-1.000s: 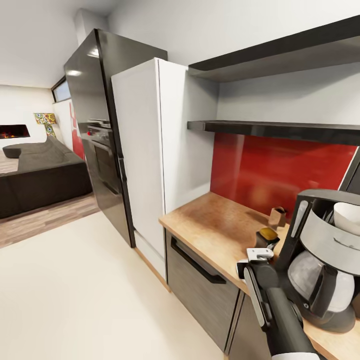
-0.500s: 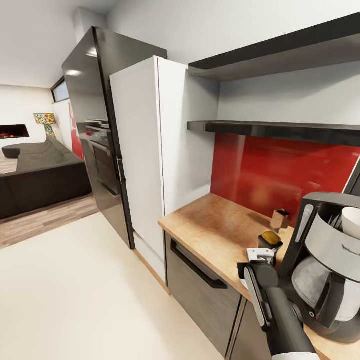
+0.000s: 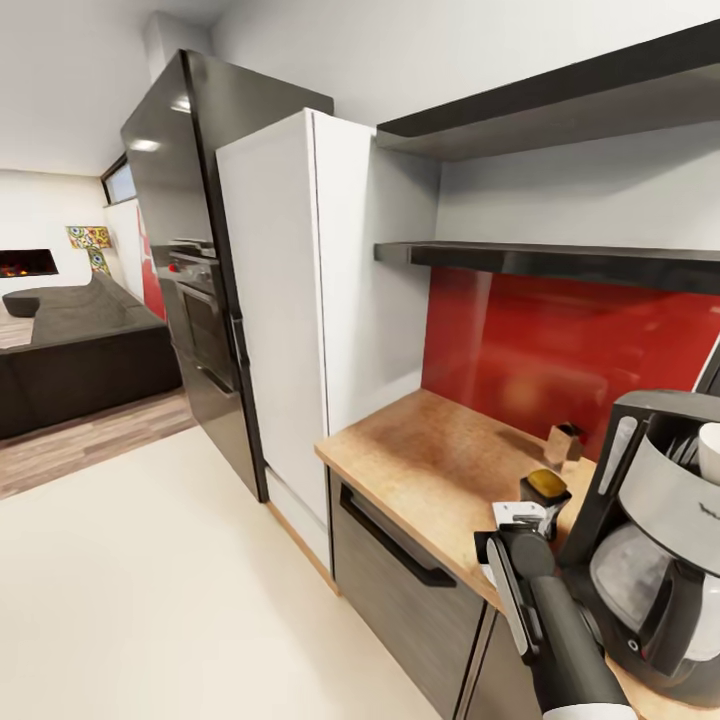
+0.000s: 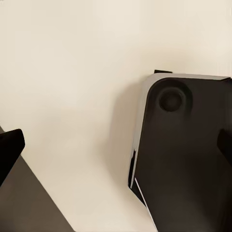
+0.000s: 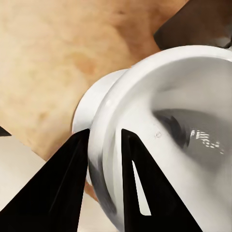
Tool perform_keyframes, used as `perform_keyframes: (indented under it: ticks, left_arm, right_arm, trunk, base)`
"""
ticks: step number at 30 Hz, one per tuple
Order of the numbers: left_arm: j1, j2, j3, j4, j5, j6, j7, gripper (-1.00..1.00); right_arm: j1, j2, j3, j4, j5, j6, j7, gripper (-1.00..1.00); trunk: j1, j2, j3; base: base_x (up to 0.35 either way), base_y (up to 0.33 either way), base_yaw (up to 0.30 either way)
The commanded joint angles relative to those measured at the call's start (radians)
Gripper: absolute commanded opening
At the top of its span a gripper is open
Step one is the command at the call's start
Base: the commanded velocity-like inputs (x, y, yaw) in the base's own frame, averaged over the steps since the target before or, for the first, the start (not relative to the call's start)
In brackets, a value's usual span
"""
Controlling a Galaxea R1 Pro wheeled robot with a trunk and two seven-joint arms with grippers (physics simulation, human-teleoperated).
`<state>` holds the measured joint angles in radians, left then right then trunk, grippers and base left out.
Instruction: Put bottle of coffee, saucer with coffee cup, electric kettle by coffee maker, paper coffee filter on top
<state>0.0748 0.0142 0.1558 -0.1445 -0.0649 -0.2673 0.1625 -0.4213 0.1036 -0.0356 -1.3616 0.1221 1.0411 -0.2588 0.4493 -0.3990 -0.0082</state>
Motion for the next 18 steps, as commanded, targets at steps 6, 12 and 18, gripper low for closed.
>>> perform_keyframes:
  ticks: [6, 12, 18]
  left_arm:
    - [0.0, 0.0, 0.007, -0.001, -0.007, -0.004, 0.002, 1.0]
    - [0.0, 0.0, 0.006, -0.001, -0.007, -0.003, 0.002, 1.0]
    - [0.0, 0.001, 0.007, -0.001, -0.007, -0.004, 0.002, 1.0]
  right_arm:
    - [-0.001, 0.001, -0.001, -0.001, 0.011, 0.005, 0.007, -1.0]
    - [-0.001, 0.001, -0.001, 0.001, 0.011, 0.005, 0.007, -1.0]
    - [-0.001, -0.001, -0.001, 0.042, 0.01, 0.005, 0.007, -1.0]
  trunk:
    - [0.001, -0.001, -0.001]
    - [0.001, -0.001, -0.001]
    - [0.001, -0.001, -0.001]
  base:
    - [0.131, -0.082, 0.0]
    - [0.015, -0.01, 0.0]
    - [0.001, 0.0, 0.0]
